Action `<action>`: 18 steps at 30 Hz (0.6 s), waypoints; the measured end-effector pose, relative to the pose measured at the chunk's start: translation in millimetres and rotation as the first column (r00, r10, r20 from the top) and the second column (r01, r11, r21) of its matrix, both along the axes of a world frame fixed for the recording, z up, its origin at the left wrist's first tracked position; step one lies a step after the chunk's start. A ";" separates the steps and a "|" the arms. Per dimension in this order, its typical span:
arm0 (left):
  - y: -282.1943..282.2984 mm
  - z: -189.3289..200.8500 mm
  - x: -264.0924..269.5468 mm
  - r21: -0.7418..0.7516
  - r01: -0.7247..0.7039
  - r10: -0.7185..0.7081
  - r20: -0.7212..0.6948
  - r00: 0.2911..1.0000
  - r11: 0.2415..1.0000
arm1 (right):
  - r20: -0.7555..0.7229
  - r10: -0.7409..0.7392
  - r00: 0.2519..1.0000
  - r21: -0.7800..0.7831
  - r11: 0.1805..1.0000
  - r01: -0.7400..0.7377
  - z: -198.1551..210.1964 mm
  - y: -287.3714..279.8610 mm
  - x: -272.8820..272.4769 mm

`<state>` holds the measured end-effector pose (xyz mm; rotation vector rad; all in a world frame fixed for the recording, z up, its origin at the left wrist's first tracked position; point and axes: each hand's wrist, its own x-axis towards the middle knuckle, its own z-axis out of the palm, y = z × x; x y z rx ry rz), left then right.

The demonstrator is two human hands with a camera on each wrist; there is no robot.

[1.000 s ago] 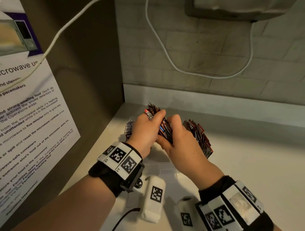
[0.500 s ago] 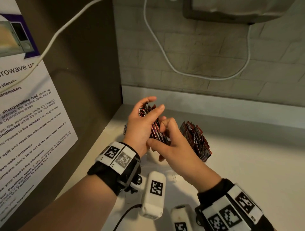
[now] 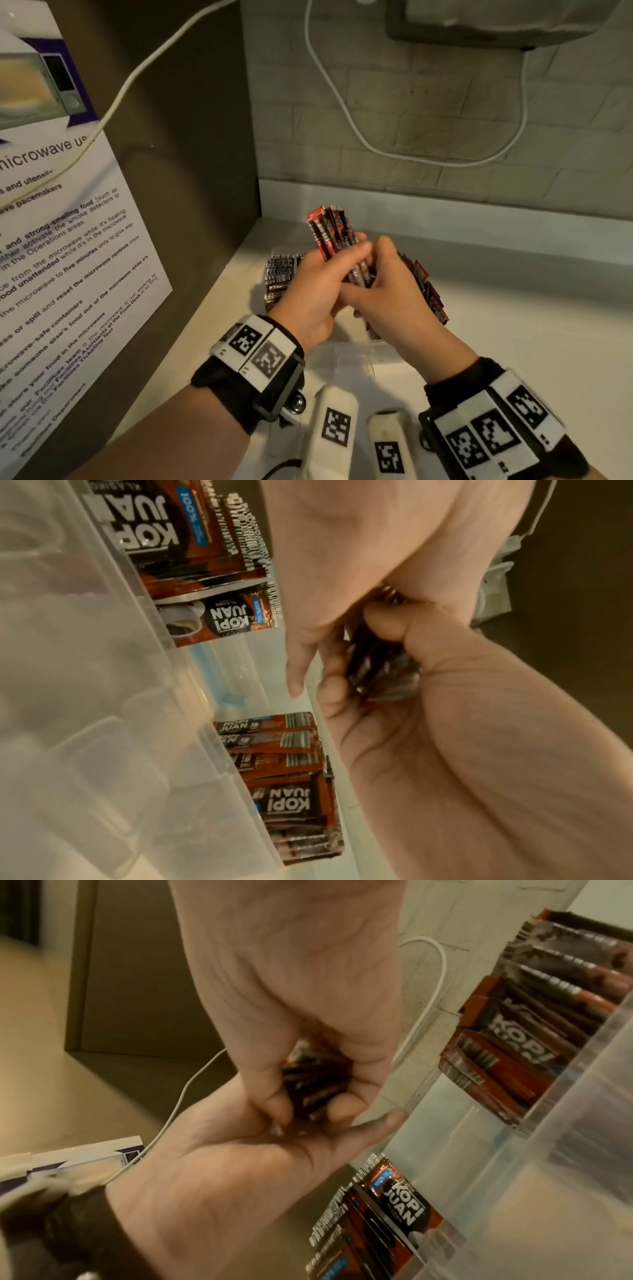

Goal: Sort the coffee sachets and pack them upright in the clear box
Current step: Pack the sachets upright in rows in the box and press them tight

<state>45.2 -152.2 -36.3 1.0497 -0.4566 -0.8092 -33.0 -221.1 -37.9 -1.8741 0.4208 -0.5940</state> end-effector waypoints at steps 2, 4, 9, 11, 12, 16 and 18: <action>4.7 1.8 5.8 0.017 0.022 -0.021 -0.053 0.998 1.000 | -0.033 0.078 0.996 0.016 0.997 -0.078 1.4 0.0 0.2; 10.6 4.0 13.8 0.023 0.054 -0.052 -0.095 0.994 0.998 | 0.005 0.057 0.998 0.050 0.997 -0.057 3.2 -3.3 0.8; 19.1 2.4 23.6 0.058 0.052 -0.049 -0.050 0.998 0.997 | 0.022 -0.076 0.997 0.066 0.995 0.074 10.1 -15.5 7.0; 21.8 1.9 24.2 0.077 0.050 -0.049 -0.005 0.999 0.996 | 0.008 -0.040 0.999 0.099 0.994 0.039 14.3 -14.9 8.6; 23.3 2.3 24.0 0.084 0.049 -0.050 0.020 0.999 0.995 | 0.000 -0.035 0.999 0.097 0.995 0.035 15.7 -14.3 10.0; 27.5 0.4 30.3 0.119 0.006 -0.019 0.103 0.994 0.993 | -0.037 -0.015 0.999 0.091 0.996 0.018 21.6 -10.8 16.5; 30.9 0.6 35.2 0.127 -0.013 -0.003 0.126 0.992 0.992 | -0.053 -0.031 0.998 0.101 0.994 0.036 26.6 -8.4 20.7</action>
